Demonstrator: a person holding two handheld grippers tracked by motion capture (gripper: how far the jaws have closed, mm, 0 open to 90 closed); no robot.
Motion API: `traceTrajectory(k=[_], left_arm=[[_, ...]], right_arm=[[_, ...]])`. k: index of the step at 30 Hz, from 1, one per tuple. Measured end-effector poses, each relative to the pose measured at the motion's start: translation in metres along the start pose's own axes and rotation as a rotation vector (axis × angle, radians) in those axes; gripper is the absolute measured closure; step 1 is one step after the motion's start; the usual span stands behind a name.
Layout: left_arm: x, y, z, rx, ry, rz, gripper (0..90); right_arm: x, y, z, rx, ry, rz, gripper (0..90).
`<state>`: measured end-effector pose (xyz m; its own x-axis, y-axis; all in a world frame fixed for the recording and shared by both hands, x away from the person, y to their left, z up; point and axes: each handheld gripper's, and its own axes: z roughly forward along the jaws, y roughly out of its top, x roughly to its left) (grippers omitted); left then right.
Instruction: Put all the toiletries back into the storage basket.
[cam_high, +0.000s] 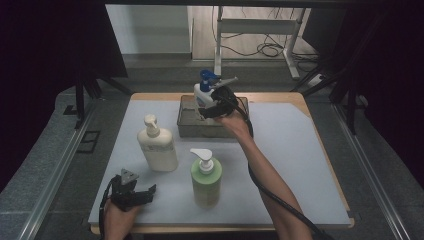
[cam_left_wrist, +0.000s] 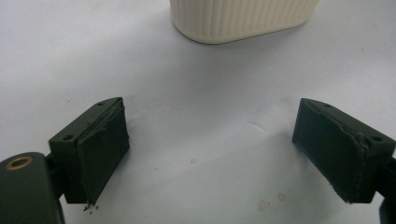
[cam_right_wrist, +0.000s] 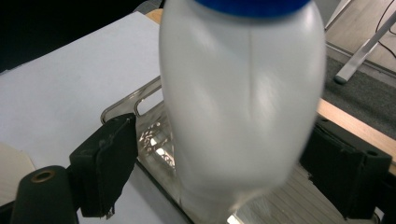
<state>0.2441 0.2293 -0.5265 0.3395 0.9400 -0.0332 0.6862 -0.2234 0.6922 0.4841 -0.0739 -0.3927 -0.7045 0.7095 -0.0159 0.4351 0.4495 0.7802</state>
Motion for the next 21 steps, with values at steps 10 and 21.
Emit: traceTrajectory(k=[10,21], left_arm=[[0.0,0.0,0.0,-0.002,0.0,0.0,10.1],[0.0,0.0,0.0,-0.002,0.0,0.0,10.1]], right_arm=[[-0.007,-0.02,-0.014,-0.001,0.018,0.006,31.3],[-0.02,-0.042,-0.022,0.025,0.026,0.043,70.1]])
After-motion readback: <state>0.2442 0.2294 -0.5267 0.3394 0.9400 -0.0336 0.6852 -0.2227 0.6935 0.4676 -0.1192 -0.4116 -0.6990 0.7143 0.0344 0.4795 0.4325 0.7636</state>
